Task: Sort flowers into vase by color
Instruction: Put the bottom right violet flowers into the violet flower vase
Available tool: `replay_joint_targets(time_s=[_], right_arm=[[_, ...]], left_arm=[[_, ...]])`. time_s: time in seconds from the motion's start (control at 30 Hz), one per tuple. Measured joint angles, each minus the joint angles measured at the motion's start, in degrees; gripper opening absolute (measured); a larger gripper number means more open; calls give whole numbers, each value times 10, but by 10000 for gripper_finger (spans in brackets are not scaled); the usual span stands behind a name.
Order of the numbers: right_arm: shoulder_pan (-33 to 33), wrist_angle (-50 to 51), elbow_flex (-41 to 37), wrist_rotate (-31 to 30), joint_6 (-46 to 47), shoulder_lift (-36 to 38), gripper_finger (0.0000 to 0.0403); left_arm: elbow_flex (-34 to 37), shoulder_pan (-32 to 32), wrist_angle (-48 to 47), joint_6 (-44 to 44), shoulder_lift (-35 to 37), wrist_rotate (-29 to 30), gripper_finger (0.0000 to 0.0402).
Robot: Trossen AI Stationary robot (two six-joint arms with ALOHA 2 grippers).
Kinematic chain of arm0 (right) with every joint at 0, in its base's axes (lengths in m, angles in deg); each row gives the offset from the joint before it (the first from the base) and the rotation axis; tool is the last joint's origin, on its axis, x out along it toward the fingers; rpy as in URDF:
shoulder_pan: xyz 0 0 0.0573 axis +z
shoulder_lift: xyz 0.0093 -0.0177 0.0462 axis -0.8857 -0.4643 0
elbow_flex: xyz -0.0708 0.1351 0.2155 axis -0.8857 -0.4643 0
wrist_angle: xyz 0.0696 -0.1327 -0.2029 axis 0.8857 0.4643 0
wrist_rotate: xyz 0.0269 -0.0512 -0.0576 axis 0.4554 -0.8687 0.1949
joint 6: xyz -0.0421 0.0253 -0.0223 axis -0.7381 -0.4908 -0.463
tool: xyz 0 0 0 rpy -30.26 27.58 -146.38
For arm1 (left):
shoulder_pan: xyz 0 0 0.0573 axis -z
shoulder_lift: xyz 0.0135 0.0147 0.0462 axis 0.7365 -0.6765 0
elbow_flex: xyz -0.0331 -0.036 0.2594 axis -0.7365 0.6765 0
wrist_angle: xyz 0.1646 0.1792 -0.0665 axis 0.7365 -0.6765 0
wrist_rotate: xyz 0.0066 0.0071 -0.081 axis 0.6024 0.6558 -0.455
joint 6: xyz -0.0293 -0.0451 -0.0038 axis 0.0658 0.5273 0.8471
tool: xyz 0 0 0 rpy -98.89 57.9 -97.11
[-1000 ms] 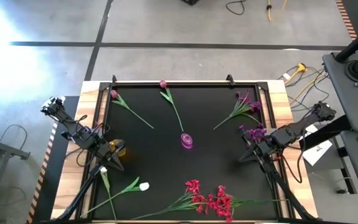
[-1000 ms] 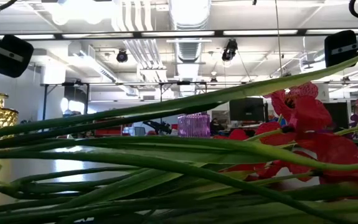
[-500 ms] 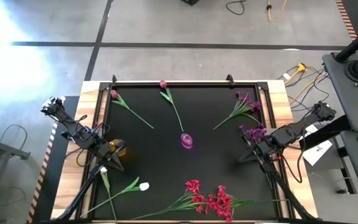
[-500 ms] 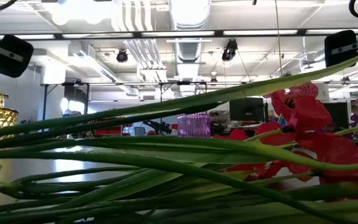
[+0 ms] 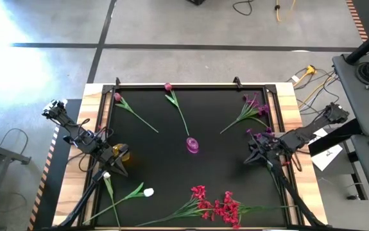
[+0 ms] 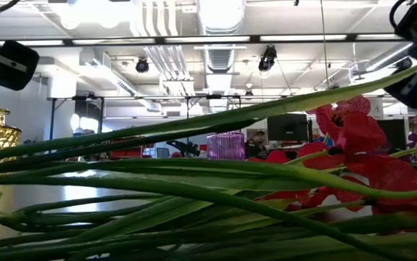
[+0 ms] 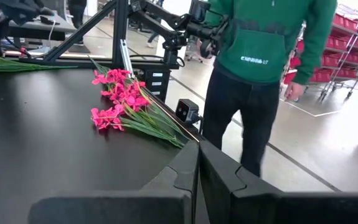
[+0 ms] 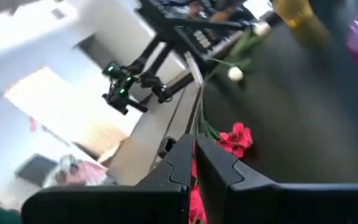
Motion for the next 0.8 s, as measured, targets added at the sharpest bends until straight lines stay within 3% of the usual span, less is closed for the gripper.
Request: replay_joint_targets(time_s=[0.2, 0.33, 0.5, 0.67, 0.8], right_arm=[[0, -14, 0, -71, 113, -52, 13], [0, -29, 0, -166, 237, -73, 13], [0, -29, 0, -270, 264, -92, 13], [0, -40, 5, -262, 271, -108, 13], [0, 46, 72, -249, 276, -141, 13]], left_arm=[[0, 0, 0, 0, 0, 0, 0], [0, 0, 0, 0, 0, 0, 0], [0, 0, 0, 0, 0, 0, 0], [0, 0, 0, 0, 0, 0, 0], [0, 0, 0, 0, 0, 0, 0]])
